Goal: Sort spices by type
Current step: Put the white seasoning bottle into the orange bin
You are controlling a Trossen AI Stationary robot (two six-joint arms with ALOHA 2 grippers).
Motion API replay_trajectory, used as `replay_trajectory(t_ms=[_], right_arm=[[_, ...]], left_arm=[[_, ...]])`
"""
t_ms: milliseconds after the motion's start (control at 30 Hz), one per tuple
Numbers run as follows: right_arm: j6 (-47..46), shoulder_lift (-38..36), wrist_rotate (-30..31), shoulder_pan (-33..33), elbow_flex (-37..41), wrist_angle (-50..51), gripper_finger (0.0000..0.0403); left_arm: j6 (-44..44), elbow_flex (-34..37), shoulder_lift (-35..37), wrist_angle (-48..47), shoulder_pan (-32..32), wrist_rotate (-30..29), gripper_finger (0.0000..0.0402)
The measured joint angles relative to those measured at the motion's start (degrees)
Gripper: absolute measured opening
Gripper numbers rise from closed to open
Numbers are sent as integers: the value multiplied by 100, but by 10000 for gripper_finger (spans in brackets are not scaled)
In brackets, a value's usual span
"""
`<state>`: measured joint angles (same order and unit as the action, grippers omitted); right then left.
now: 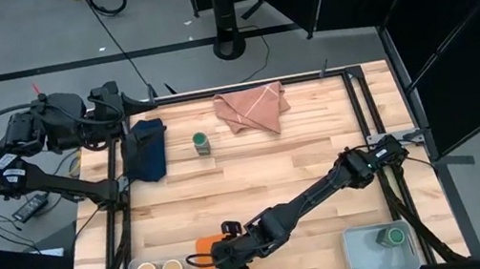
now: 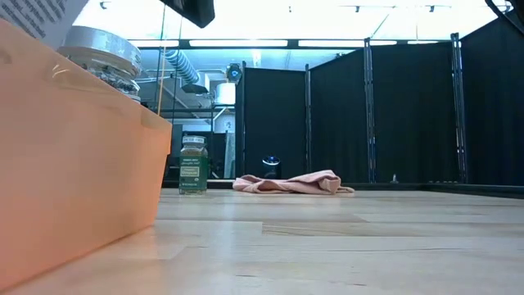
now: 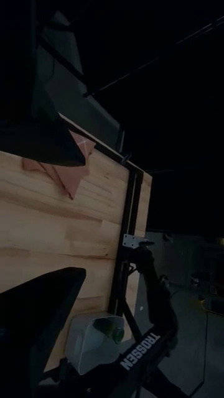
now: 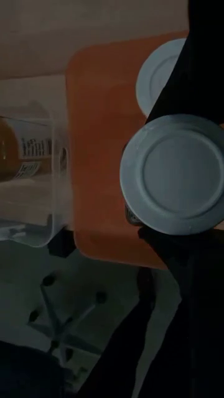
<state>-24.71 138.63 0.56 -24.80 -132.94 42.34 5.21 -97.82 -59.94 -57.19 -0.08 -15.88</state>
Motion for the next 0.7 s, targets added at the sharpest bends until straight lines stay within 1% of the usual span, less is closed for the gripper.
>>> replay_trajectory(t_ms=[700], right_arm=[[46,0,93,29,7,331,202]], left_arm=[[-31,0,0,-1,0,0,284]])
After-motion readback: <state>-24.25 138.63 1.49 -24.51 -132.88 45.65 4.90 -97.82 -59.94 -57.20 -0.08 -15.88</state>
